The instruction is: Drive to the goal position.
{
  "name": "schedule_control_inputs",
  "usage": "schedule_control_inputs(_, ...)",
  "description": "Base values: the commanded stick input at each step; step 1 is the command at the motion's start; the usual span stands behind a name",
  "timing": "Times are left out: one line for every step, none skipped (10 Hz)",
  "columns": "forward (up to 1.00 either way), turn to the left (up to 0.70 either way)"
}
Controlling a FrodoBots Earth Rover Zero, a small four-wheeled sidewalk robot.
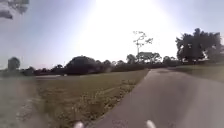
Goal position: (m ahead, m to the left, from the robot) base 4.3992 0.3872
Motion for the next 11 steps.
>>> schedule_control_inputs(1.0, 0.4)
schedule_control_inputs(1.0, 0.4)
schedule_control_inputs(1.0, 0.4)
schedule_control_inputs(1.0, 0.4)
schedule_control_inputs(1.0, 0.29)
schedule_control_inputs(1.0, 0.13)
schedule_control_inputs(1.0, 0.02)
schedule_control_inputs(1.0, 0.02)
schedule_control_inputs(1.0, 0.02)
schedule_control_inputs(1.0, 0.02)
schedule_control_inputs(1.0, 0.02)
